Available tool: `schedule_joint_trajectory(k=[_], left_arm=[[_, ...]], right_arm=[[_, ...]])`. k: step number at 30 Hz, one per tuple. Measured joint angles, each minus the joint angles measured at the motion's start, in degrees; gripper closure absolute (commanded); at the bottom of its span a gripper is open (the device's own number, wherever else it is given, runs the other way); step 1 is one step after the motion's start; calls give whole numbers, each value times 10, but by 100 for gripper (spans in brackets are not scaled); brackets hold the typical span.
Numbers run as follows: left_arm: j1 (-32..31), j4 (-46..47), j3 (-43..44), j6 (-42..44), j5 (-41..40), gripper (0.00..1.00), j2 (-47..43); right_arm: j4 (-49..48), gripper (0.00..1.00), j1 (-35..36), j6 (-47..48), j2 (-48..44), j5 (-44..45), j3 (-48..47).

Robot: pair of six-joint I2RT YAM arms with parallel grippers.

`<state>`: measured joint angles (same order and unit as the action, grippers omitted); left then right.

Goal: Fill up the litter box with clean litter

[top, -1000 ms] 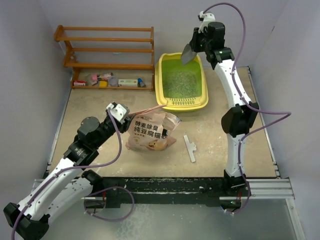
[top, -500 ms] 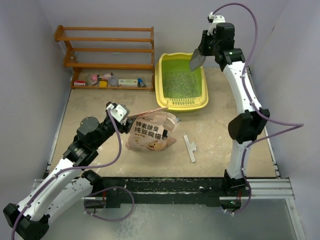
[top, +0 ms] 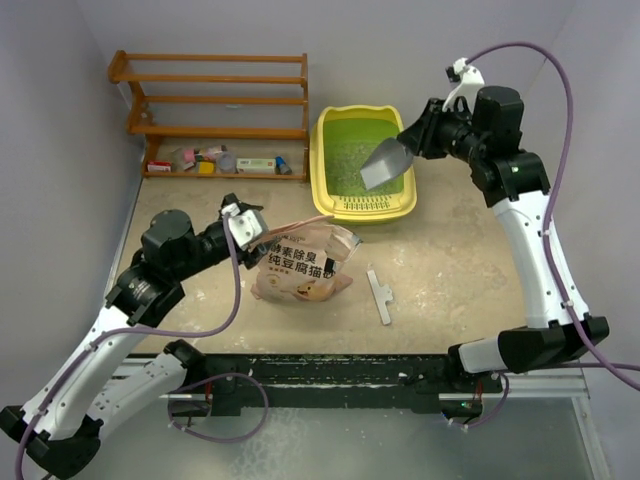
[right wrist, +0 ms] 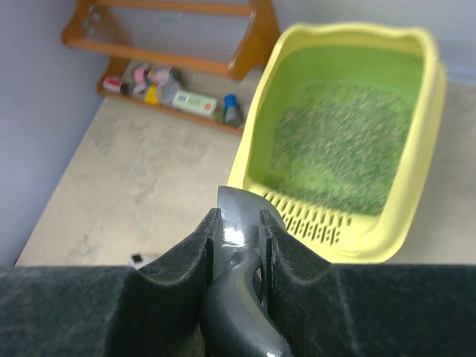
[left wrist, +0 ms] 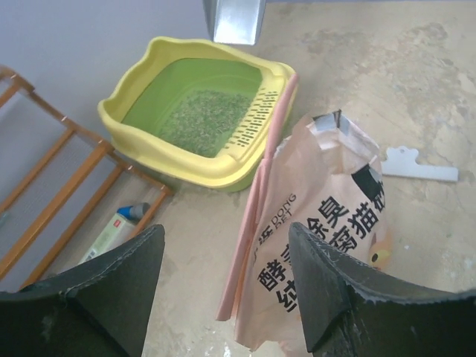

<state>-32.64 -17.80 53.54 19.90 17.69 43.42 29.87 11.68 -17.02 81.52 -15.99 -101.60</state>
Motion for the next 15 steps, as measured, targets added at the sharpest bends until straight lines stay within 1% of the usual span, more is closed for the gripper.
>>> schedule_joint_trajectory(k=[3,7,11,13,15], left_arm=[[0,-37,21,25,30,31,24],[0,-77,19,45,49,31,66],[0,-100,16,56,46,31,85],[0,-102,16,61,44,34,90],[0,-101,16,63,44,46,98]], right_arm=[[4,100,6,-10,-21,-27,50],[20,100,12,-19,-35,-53,101],[36,100,20,-19,-51,-69,113],[39,100,25,-18,-65,-77,117],[41,100,32,-17,-78,-83,120]])
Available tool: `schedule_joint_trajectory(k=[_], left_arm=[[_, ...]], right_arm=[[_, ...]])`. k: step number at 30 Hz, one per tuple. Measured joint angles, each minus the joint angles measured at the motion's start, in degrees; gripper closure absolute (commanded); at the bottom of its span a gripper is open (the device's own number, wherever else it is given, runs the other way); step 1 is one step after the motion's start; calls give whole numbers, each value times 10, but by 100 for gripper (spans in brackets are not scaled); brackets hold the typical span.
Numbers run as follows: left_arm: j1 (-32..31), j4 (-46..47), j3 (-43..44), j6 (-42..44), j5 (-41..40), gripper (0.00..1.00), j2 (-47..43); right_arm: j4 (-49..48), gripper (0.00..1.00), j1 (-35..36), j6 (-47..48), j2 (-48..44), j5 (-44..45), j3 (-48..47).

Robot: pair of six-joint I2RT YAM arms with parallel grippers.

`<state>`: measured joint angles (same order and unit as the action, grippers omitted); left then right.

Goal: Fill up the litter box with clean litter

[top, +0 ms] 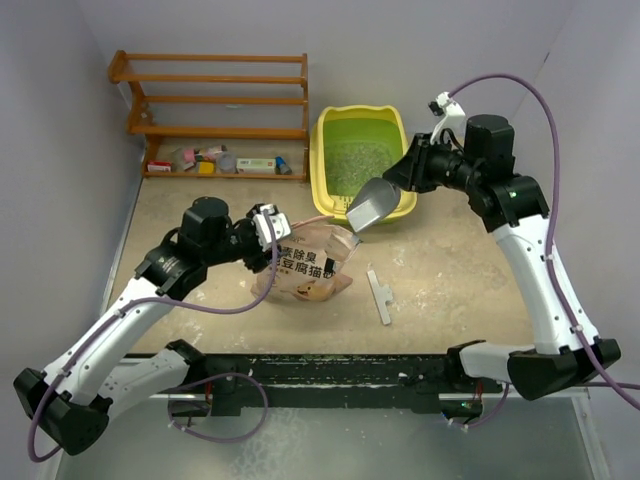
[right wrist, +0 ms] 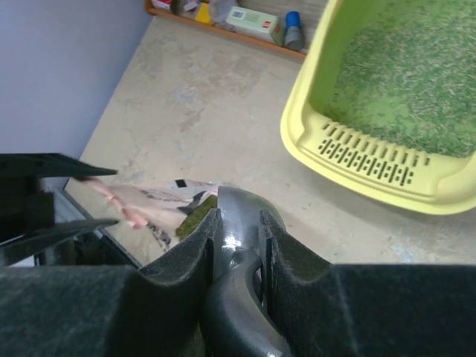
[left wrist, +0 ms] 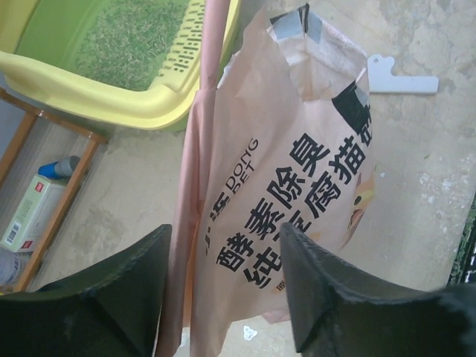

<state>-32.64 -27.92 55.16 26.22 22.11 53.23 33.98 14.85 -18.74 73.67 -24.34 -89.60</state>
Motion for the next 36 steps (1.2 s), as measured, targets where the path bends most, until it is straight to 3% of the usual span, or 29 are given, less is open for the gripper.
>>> schedule_joint_trajectory(k=[1,3,4,5,12,20,36], left_arm=[[0,0,0,0,0,55,5],[0,0,0,1,2,88,21],[0,0,0,1,3,97,30],[0,0,0,1,5,99,38],[0,17,-15,-12,4,100,38],[0,94,-119,-61,-28,100,-81],[0,126,-143,-108,-44,100,-103]], right_arm=[[0,100,5,0,-7,-5,2],[0,100,16,1,-16,-9,5],[0,100,21,2,-19,-9,8],[0,100,27,2,-21,-9,11],[6,100,53,6,-17,-4,30],[-14,100,109,9,15,30,60],[-125,100,278,-8,61,191,167]])
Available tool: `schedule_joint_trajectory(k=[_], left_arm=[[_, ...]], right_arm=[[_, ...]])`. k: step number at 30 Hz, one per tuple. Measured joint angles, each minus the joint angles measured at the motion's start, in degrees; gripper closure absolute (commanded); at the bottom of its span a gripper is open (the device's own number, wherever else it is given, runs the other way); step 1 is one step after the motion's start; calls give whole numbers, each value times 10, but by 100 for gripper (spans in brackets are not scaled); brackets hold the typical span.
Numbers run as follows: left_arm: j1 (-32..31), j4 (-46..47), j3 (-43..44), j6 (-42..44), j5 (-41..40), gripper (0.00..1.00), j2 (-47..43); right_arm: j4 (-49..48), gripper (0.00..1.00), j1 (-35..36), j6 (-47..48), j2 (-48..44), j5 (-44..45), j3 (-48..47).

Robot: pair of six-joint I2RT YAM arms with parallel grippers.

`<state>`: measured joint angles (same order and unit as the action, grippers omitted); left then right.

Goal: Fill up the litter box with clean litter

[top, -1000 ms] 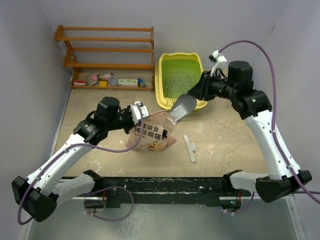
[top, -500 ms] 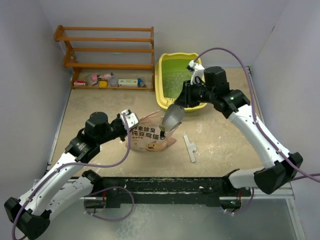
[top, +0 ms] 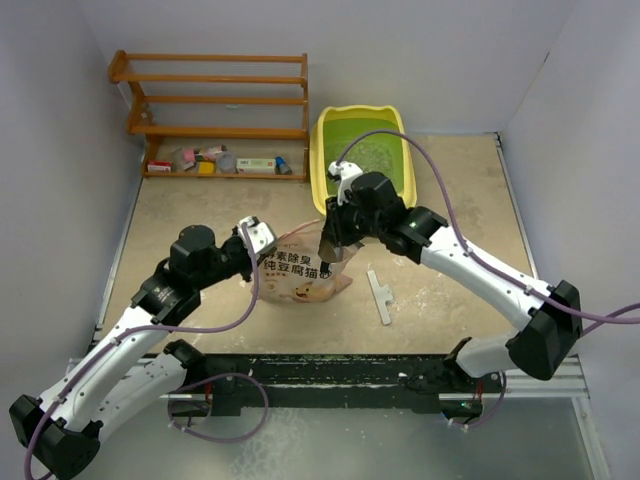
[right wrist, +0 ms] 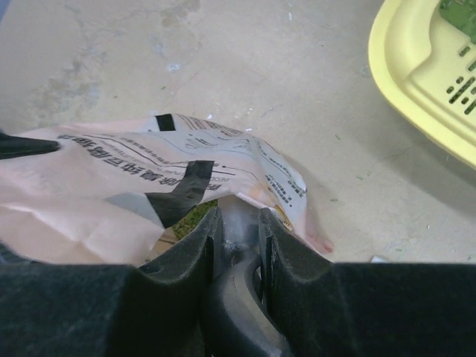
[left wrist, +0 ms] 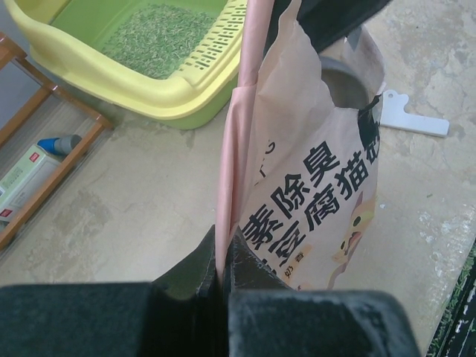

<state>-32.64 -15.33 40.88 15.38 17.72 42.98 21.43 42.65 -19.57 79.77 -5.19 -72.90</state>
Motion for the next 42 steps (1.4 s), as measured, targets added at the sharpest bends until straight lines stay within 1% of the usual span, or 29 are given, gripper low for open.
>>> schedule_joint_trajectory(k=[6,9,15,21,28,34,42], left_arm=[[0,10,-4,-12,0,100,0],[0,11,-5,-14,-2,100,0],[0,11,-5,-14,-2,100,0],[0,10,-5,-14,-2,100,0],[3,10,-5,-14,-2,100,1],[3,9,-5,-14,1,100,1],[3,7,-5,-14,7,100,8]], right_arm=[[-49,100,36,-17,4,87,52],[-83,100,48,-34,0,118,78],[-129,100,56,-59,-7,133,113],[-167,100,83,-74,24,143,122],[-226,100,87,-92,39,140,148],[-280,100,85,-108,48,114,177],[-416,100,76,-158,71,49,245]])
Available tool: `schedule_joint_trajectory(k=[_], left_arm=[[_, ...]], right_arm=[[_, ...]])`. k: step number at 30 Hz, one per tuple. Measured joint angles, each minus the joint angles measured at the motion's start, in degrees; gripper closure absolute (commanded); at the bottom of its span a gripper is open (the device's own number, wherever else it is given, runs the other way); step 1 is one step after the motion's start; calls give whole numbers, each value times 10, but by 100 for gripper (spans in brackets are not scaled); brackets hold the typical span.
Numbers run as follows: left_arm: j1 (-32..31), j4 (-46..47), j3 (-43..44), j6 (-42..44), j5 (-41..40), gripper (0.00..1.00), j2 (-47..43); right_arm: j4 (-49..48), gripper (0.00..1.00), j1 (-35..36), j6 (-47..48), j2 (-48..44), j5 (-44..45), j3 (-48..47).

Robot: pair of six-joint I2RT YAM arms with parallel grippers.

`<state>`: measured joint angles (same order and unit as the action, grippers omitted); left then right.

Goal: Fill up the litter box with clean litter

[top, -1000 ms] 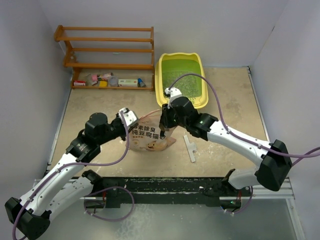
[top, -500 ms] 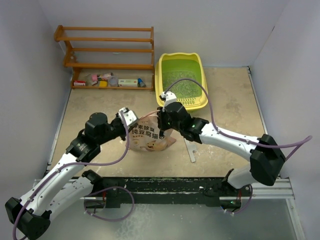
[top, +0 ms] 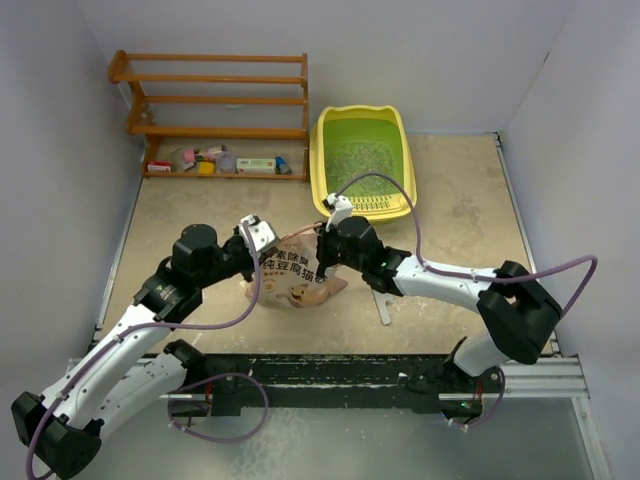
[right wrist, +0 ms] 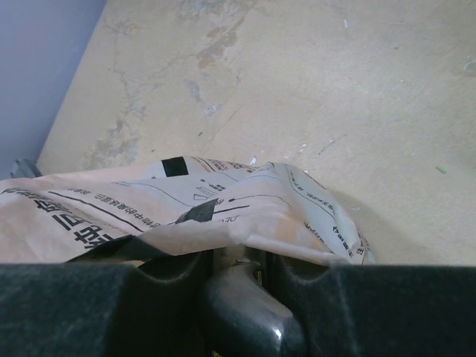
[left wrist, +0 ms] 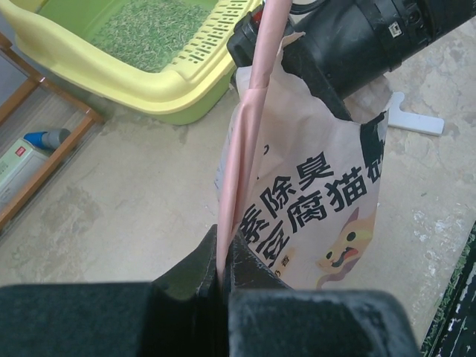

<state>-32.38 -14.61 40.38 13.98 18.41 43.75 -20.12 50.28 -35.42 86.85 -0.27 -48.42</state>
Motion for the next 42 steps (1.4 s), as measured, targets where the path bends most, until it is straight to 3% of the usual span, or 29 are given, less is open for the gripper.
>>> schedule_joint_trajectory(k=[12,29,42], left_arm=[[0,4,0,0,7,100,21],[-2,0,0,0,-9,100,28],[-2,-4,65,17,-17,100,110]], right_arm=[[-80,100,-8,-71,23,-65,32],[-46,100,4,-196,-8,-94,64],[9,100,-23,-210,-8,-84,33]])
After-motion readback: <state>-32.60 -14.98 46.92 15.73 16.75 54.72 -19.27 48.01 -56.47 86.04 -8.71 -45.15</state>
